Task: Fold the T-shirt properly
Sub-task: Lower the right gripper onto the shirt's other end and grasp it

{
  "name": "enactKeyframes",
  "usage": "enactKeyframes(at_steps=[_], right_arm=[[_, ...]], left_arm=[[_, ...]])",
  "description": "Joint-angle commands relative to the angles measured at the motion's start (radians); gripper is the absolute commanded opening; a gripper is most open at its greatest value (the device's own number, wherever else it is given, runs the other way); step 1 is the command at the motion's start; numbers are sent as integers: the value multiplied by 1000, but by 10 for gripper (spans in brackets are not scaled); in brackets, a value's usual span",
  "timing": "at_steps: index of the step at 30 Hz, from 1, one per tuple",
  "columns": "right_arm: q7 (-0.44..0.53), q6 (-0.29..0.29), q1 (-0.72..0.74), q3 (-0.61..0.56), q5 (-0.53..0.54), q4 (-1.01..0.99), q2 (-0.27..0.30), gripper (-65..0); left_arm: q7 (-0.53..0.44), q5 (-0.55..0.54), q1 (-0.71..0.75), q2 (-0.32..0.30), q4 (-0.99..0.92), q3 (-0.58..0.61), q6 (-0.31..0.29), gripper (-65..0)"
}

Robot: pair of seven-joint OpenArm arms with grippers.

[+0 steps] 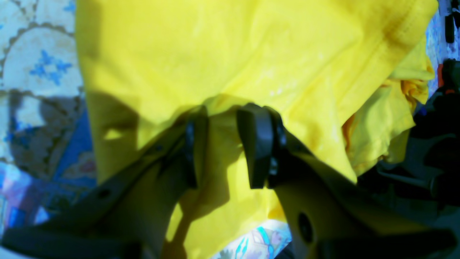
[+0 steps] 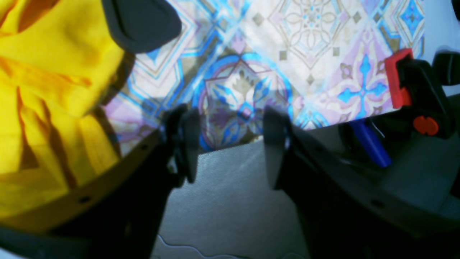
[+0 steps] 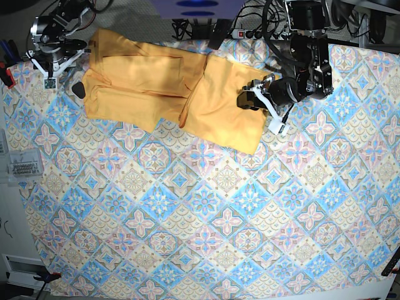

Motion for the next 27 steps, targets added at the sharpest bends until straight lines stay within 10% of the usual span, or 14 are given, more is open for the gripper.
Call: enactKeyframes(at_steps=[1,27], right_arm=[[11,-5,-3,3,-16,21,9,-387],[-87,-5,-9,-142,-121,67,9,-387]], left_arm=[[-8,-1,-9,-6,9,-2,3,-465],[-8,2,-20,-6,9,0,3,-465]])
